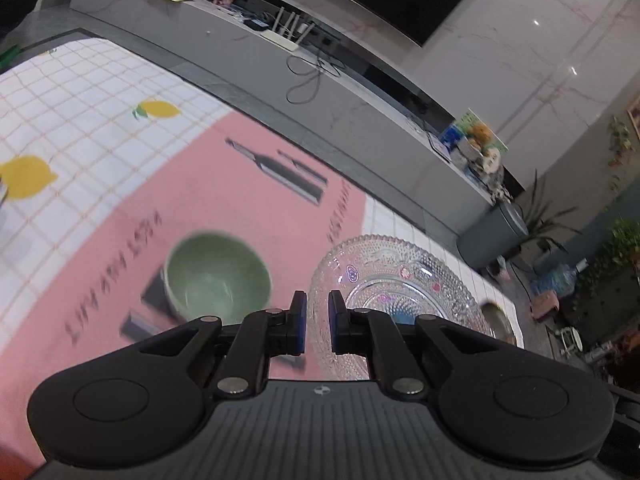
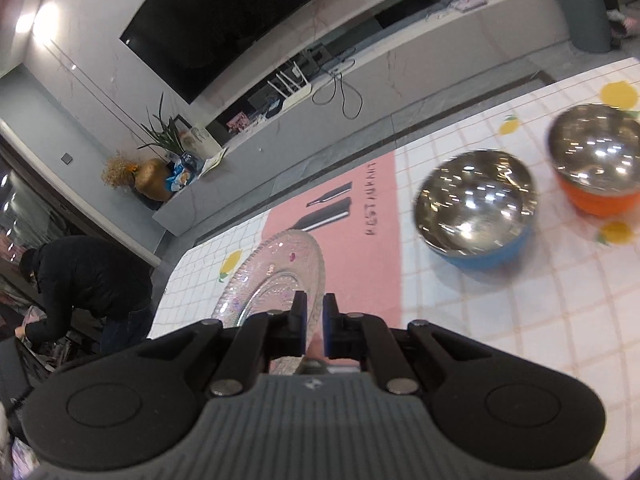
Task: Organize plates and bowls
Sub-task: 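Lower the glass plate onto the 'Fruity' plate and open the right tool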
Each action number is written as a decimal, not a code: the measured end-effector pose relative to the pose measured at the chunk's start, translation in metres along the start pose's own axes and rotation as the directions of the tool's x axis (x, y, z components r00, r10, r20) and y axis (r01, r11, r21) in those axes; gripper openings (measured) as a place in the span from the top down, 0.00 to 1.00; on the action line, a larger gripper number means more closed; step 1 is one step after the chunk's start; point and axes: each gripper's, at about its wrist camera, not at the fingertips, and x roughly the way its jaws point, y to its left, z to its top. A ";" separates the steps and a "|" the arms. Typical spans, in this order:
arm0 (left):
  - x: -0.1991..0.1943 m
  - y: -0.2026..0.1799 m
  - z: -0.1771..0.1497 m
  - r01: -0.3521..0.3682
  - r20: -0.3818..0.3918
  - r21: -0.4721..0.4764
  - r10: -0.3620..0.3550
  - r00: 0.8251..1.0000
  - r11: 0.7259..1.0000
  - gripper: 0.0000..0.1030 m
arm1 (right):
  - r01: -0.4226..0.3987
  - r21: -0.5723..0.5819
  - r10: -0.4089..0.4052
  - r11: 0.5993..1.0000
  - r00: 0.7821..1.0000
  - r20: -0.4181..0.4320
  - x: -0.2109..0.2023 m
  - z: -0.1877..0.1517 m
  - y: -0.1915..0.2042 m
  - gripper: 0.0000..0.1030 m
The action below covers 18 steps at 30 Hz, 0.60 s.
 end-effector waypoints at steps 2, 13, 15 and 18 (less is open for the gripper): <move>-0.004 -0.001 -0.016 0.009 -0.014 -0.001 -0.009 1.000 1.000 0.89 | -0.001 -0.002 0.001 1.000 1.000 0.012 -0.015 -0.013 -0.009 0.95; -0.002 -0.002 -0.080 0.004 -0.096 0.072 0.003 0.995 0.997 0.89 | 0.020 0.068 -0.019 0.997 1.000 -0.015 -0.047 -0.074 -0.066 0.95; 0.000 0.000 -0.086 0.010 -0.109 0.075 -0.001 0.994 0.997 0.89 | 0.027 0.081 -0.025 0.996 0.999 -0.025 -0.047 -0.082 -0.075 0.95; 0.000 0.001 -0.095 0.018 -0.105 0.095 -0.008 0.994 0.995 0.89 | 0.039 0.065 -0.036 0.997 0.998 -0.044 -0.044 -0.088 -0.082 0.95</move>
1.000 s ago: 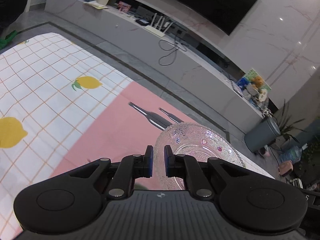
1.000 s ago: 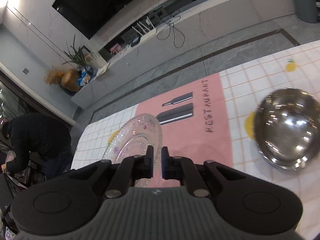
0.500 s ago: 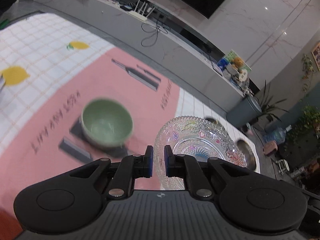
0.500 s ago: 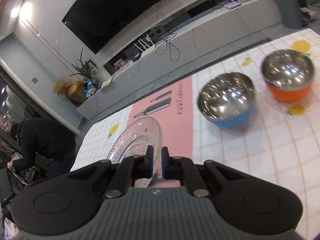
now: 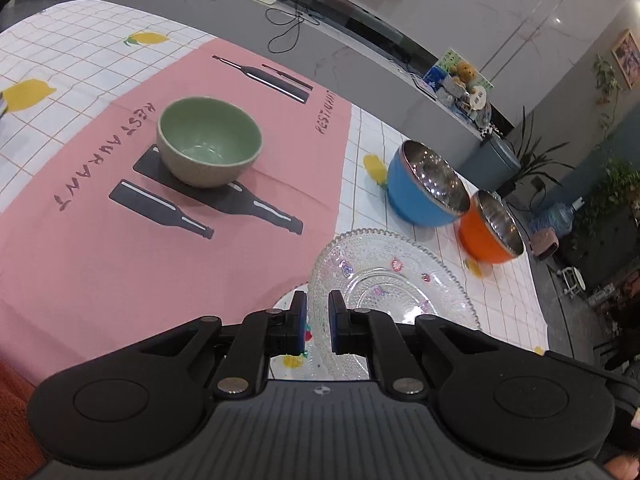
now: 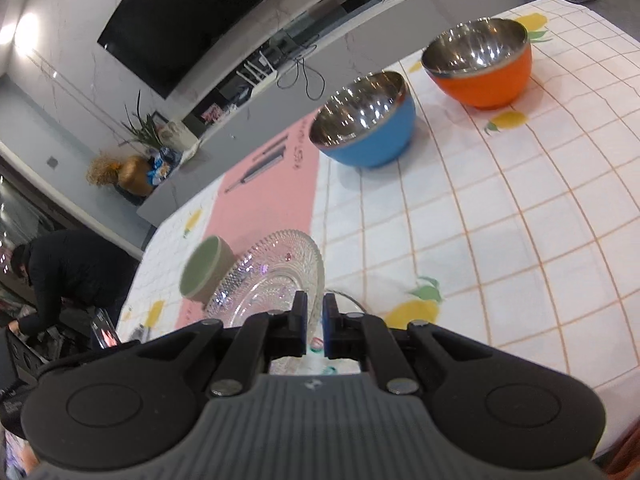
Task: Organize plates and bowls
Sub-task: 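Lower the glass plate onto the 'Fruity' plate and open the right tool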
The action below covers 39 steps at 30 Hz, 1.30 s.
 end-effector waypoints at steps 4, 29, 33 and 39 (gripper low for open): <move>-0.001 0.003 -0.008 0.012 0.007 0.016 -0.012 1.000 1.000 0.89 | 0.013 0.024 -0.012 1.000 0.999 -0.046 0.009 -0.005 -0.012 0.95; 0.007 0.004 -0.027 -0.077 -0.033 0.106 0.081 0.996 0.991 0.89 | 0.113 -0.138 -0.128 0.984 0.986 -0.105 0.023 -0.027 0.001 0.93; 0.008 0.004 -0.027 -0.087 -0.040 0.114 0.092 0.995 0.990 0.89 | 0.134 -0.163 -0.153 0.977 0.982 -0.109 0.025 -0.029 0.002 0.93; 0.010 0.005 -0.028 -0.092 -0.053 0.117 0.099 0.994 0.989 0.89 | 0.152 -0.206 -0.175 0.967 0.980 -0.100 0.027 -0.031 0.006 0.94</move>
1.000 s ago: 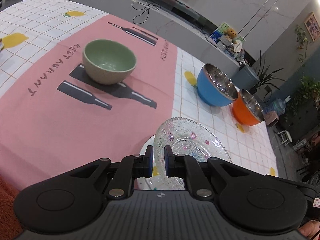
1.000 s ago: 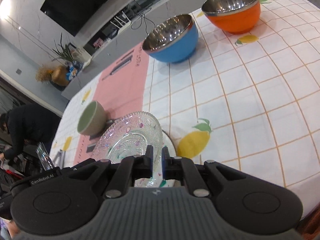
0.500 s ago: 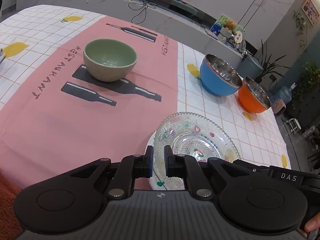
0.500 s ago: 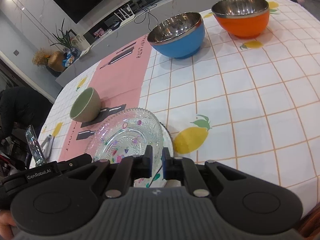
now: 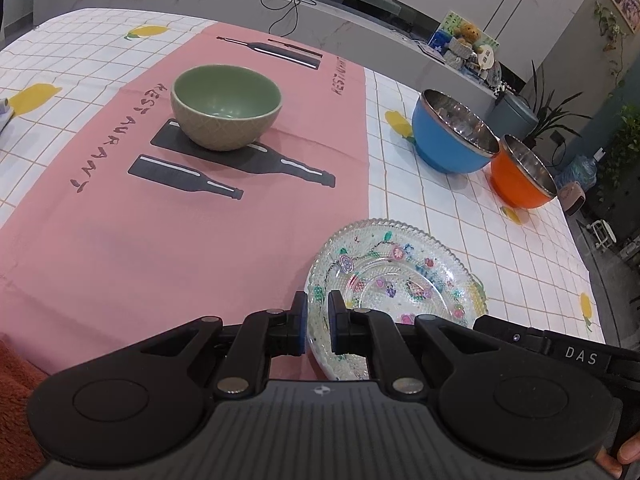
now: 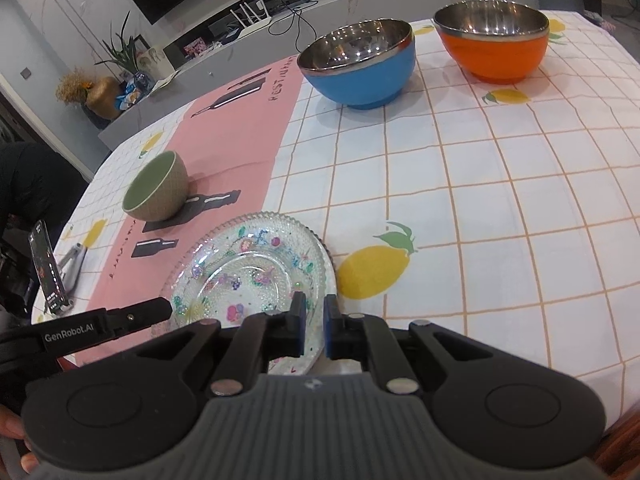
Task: Organize plates and bowls
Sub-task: 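Lower the glass plate onto the 'Fruity' plate and open the right tool, then move the right tool to the rim of the blue steel bowl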
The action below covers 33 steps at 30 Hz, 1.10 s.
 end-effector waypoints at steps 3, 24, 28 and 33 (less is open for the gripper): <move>0.000 -0.001 -0.001 0.005 -0.003 0.008 -0.005 1.000 1.000 0.89 | 0.014 -0.007 -0.014 1.000 1.000 0.002 0.000 0.000 0.001 0.94; 0.006 0.016 -0.003 0.046 -0.035 -0.123 -0.051 0.998 0.991 0.79 | -0.038 0.206 0.032 0.978 0.999 0.029 0.006 0.009 -0.020 0.97; 0.005 0.015 -0.003 0.057 -0.032 -0.121 -0.061 0.998 0.991 0.83 | -0.031 0.176 0.027 0.984 0.999 0.024 0.006 0.007 -0.016 0.98; 0.004 0.011 -0.003 0.046 -0.031 -0.099 -0.050 0.998 0.994 0.83 | -0.035 0.162 0.033 0.986 0.999 0.017 0.005 0.005 -0.015 0.99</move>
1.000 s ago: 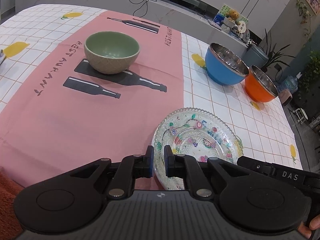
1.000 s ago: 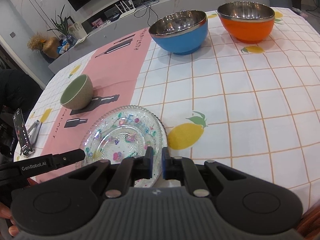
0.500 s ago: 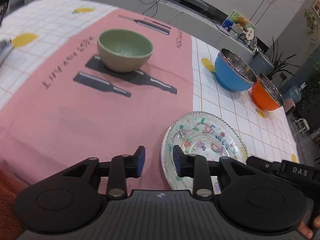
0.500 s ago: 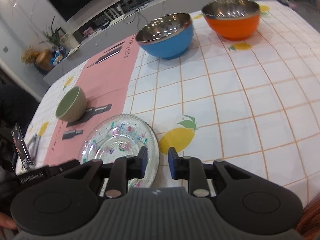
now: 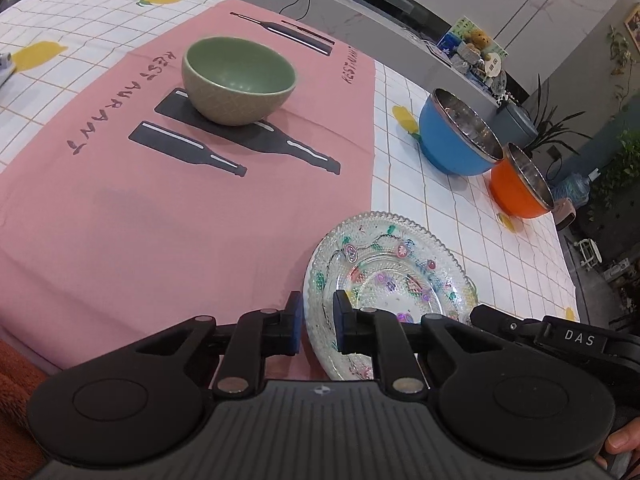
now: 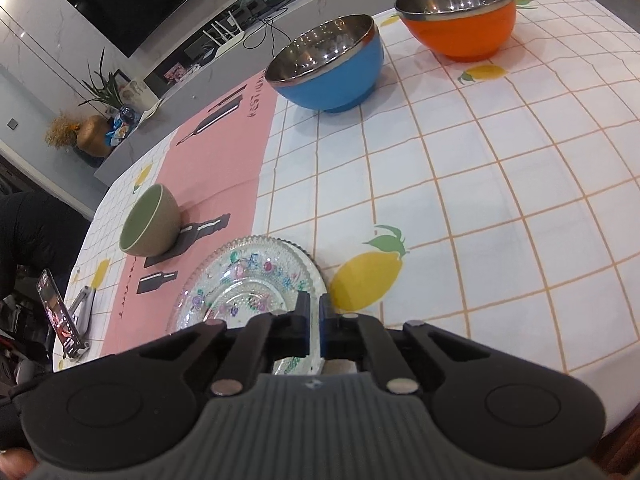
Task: Organize plates and bowls
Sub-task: 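Move the right tool to the rim of the blue steel bowl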
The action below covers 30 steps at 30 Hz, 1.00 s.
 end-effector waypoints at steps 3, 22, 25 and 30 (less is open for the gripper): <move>-0.002 -0.001 0.000 -0.012 0.012 -0.001 0.012 1.000 1.000 0.83 | 0.002 0.008 -0.002 1.000 1.000 -0.003 0.000 0.002 -0.001 0.95; -0.031 -0.082 0.071 -0.077 0.225 0.217 0.026 0.974 0.973 0.77 | 0.199 -0.177 -0.145 0.964 0.949 0.278 -0.044 0.058 0.041 0.57; -0.028 -0.099 0.086 -0.069 0.262 0.229 0.007 0.965 0.971 0.77 | 0.216 -0.185 -0.144 0.959 0.929 0.341 -0.048 0.079 0.049 0.49; -0.015 -0.117 0.112 -0.059 0.296 0.216 -0.008 0.955 0.975 0.77 | 0.228 -0.155 -0.156 0.961 0.914 0.375 -0.040 0.114 0.054 0.44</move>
